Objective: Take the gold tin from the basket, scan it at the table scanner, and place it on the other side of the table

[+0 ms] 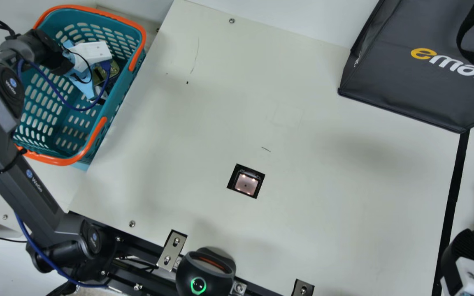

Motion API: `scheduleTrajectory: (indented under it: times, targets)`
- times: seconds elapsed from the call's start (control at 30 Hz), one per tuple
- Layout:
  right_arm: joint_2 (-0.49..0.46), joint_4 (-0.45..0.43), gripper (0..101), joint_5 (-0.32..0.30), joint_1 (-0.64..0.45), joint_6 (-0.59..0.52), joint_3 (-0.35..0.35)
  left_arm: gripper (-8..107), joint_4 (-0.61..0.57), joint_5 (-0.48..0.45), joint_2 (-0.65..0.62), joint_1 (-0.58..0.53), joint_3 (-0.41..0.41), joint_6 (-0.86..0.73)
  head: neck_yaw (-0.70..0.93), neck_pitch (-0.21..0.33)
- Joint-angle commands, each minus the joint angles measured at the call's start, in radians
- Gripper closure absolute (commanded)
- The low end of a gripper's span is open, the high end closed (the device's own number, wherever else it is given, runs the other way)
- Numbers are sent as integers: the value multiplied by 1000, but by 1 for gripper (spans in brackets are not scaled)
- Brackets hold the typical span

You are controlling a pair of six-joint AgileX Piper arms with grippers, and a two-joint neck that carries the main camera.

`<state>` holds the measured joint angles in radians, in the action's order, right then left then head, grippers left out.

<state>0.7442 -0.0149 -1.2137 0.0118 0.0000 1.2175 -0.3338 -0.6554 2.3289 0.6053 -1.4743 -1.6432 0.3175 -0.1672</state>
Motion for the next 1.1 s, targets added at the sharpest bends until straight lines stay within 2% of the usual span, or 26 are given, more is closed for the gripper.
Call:
scheduleTrajectory:
  times: [0.0,0.57,0.83,1.07]
  targets:
    - [0,0,6,0,0,0,0,9,10,3,0,-1,1,23,4,29]
    - [0,0,6,-1,0,0,0,9,8,155,28,-37,17,211,4,29]
    - [0,0,6,-1,0,0,0,62,45,194,20,-43,43,280,4,29]
    - [0,0,6,-1,0,0,0,107,-25,164,-82,-29,115,266,4,29]
